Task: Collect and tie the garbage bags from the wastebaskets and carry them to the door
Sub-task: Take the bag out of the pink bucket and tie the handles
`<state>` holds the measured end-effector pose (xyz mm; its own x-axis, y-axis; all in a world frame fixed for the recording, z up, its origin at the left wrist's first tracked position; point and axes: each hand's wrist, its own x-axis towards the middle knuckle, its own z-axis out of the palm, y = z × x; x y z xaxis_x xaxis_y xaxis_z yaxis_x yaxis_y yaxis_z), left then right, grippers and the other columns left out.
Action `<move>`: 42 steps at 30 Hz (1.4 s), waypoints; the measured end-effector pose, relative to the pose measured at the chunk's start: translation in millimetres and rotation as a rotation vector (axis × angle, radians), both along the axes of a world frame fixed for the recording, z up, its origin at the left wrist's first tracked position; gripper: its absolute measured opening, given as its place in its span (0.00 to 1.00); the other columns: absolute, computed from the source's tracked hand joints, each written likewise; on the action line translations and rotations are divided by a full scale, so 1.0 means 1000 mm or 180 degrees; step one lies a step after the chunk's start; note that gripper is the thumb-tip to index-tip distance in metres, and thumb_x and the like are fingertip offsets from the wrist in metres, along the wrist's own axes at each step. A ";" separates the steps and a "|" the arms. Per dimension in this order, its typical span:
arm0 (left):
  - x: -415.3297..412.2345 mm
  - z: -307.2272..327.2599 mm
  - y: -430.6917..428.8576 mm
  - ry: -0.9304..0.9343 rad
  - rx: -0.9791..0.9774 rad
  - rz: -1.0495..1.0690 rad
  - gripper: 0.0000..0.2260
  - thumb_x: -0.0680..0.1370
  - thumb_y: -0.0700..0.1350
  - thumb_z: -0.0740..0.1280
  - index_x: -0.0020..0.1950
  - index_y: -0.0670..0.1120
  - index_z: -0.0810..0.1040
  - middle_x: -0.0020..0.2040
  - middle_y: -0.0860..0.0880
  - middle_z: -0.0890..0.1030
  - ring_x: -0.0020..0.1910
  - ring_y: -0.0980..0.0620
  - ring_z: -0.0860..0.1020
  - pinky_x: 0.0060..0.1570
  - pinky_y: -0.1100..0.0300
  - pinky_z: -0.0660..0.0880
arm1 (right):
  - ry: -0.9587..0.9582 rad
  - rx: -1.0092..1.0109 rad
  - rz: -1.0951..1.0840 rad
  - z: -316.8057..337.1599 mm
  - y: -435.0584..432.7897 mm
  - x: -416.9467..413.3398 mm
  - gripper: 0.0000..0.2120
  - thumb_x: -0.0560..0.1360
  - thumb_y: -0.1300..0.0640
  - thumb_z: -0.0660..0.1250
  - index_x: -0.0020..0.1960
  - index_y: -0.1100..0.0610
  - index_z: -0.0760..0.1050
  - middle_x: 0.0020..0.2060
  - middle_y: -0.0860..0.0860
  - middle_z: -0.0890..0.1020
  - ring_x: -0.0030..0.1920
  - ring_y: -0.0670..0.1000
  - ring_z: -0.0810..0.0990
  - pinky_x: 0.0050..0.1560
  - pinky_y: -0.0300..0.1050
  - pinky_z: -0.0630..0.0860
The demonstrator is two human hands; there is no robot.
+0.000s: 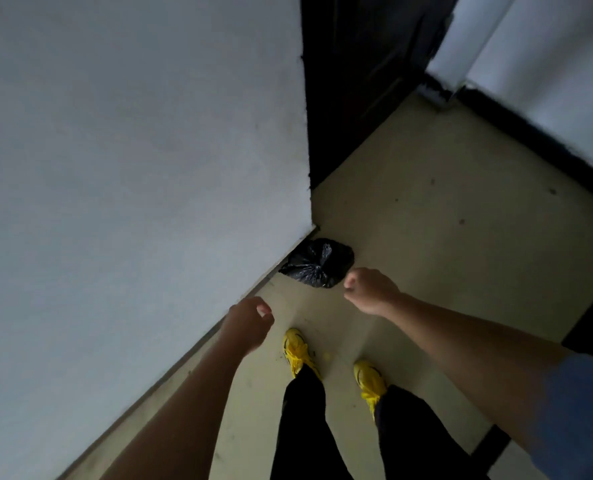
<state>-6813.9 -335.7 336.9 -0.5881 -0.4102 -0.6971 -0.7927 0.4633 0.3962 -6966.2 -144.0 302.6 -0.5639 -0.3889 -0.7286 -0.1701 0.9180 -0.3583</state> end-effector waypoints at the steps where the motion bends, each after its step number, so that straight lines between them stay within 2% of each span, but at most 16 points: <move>1: 0.016 0.012 0.005 0.0010 -0.0036 0.0155 0.05 0.76 0.44 0.65 0.46 0.48 0.80 0.49 0.48 0.84 0.46 0.46 0.82 0.52 0.51 0.80 | 0.0041 0.0041 0.0276 0.014 -0.001 0.005 0.13 0.77 0.53 0.63 0.59 0.56 0.77 0.58 0.55 0.81 0.58 0.57 0.79 0.57 0.48 0.76; 3: 0.051 0.034 0.016 0.0063 -0.0122 0.0538 0.04 0.75 0.44 0.65 0.45 0.47 0.80 0.48 0.47 0.84 0.46 0.46 0.82 0.50 0.53 0.80 | 0.0129 0.0078 0.0816 0.039 -0.005 0.016 0.15 0.78 0.54 0.62 0.62 0.57 0.76 0.59 0.56 0.80 0.59 0.58 0.79 0.58 0.49 0.76; 6: 0.109 0.064 0.032 0.0069 -0.0220 0.0975 0.04 0.74 0.44 0.65 0.45 0.47 0.80 0.45 0.45 0.83 0.45 0.45 0.82 0.48 0.53 0.80 | 0.0323 0.0067 0.1593 0.081 -0.020 0.037 0.16 0.75 0.57 0.63 0.60 0.62 0.77 0.56 0.60 0.82 0.54 0.60 0.81 0.55 0.53 0.78; 8: 0.151 0.082 0.040 0.0093 -0.0255 0.1291 0.02 0.74 0.44 0.66 0.44 0.48 0.78 0.43 0.44 0.83 0.44 0.44 0.82 0.46 0.53 0.79 | 0.0500 0.0028 0.2051 0.108 -0.037 0.052 0.15 0.74 0.58 0.63 0.58 0.62 0.78 0.55 0.61 0.82 0.53 0.61 0.81 0.53 0.54 0.79; 12: 0.239 0.119 0.048 0.0267 -0.0476 0.2058 0.02 0.75 0.43 0.67 0.44 0.46 0.78 0.40 0.44 0.80 0.39 0.43 0.79 0.40 0.56 0.75 | 0.0765 -0.0114 0.2868 0.157 -0.084 0.101 0.12 0.76 0.56 0.61 0.58 0.55 0.76 0.55 0.53 0.80 0.53 0.55 0.78 0.49 0.46 0.74; 15: 0.316 0.144 0.051 0.0286 -0.0758 0.2566 0.05 0.75 0.43 0.67 0.48 0.43 0.80 0.41 0.44 0.78 0.38 0.47 0.75 0.40 0.60 0.70 | 0.0948 -0.0268 0.3405 0.184 -0.127 0.162 0.13 0.77 0.55 0.62 0.59 0.56 0.76 0.55 0.53 0.80 0.53 0.55 0.78 0.49 0.47 0.73; 20: 0.463 0.175 0.055 0.0168 -0.1067 0.3361 0.06 0.75 0.42 0.67 0.48 0.42 0.81 0.42 0.44 0.79 0.39 0.46 0.76 0.40 0.60 0.71 | 0.1076 -0.0614 0.4330 0.221 -0.197 0.313 0.12 0.78 0.54 0.61 0.59 0.53 0.74 0.55 0.52 0.79 0.51 0.53 0.78 0.46 0.45 0.72; 23: 0.558 0.187 0.060 0.0001 -0.1173 0.3666 0.06 0.75 0.44 0.67 0.49 0.44 0.81 0.47 0.42 0.81 0.45 0.44 0.79 0.45 0.56 0.74 | 0.1067 -0.0863 0.4714 0.235 -0.231 0.421 0.12 0.78 0.53 0.61 0.60 0.53 0.74 0.55 0.51 0.79 0.51 0.53 0.78 0.48 0.45 0.74; 29: 0.735 0.218 0.079 -0.0402 -0.1209 0.4184 0.06 0.75 0.46 0.67 0.49 0.45 0.80 0.50 0.45 0.81 0.48 0.47 0.78 0.48 0.57 0.75 | 0.0896 -0.1116 0.5344 0.253 -0.268 0.632 0.14 0.77 0.52 0.61 0.62 0.52 0.74 0.58 0.51 0.79 0.53 0.52 0.78 0.51 0.45 0.74; 33: 0.828 0.233 0.090 -0.0520 -0.1241 0.4648 0.07 0.75 0.46 0.66 0.50 0.45 0.80 0.49 0.45 0.81 0.50 0.46 0.78 0.48 0.57 0.74 | 0.0754 -0.1185 0.5843 0.263 -0.284 0.752 0.13 0.78 0.53 0.62 0.61 0.52 0.75 0.57 0.51 0.80 0.53 0.52 0.79 0.54 0.47 0.77; 38: 0.924 0.222 0.097 -0.0564 -0.1178 0.5257 0.08 0.75 0.45 0.66 0.51 0.44 0.80 0.51 0.43 0.82 0.51 0.44 0.79 0.51 0.56 0.75 | 0.0804 -0.1204 0.6476 0.258 -0.322 0.887 0.13 0.78 0.51 0.62 0.61 0.52 0.75 0.57 0.50 0.79 0.53 0.52 0.78 0.54 0.46 0.76; 42: 1.003 0.211 0.091 -0.0558 -0.1116 0.5812 0.09 0.77 0.42 0.66 0.53 0.40 0.79 0.50 0.41 0.81 0.43 0.47 0.74 0.43 0.61 0.70 | 0.0755 -0.1222 0.6858 0.245 -0.364 1.001 0.13 0.77 0.50 0.64 0.60 0.53 0.76 0.57 0.51 0.80 0.53 0.53 0.79 0.55 0.48 0.78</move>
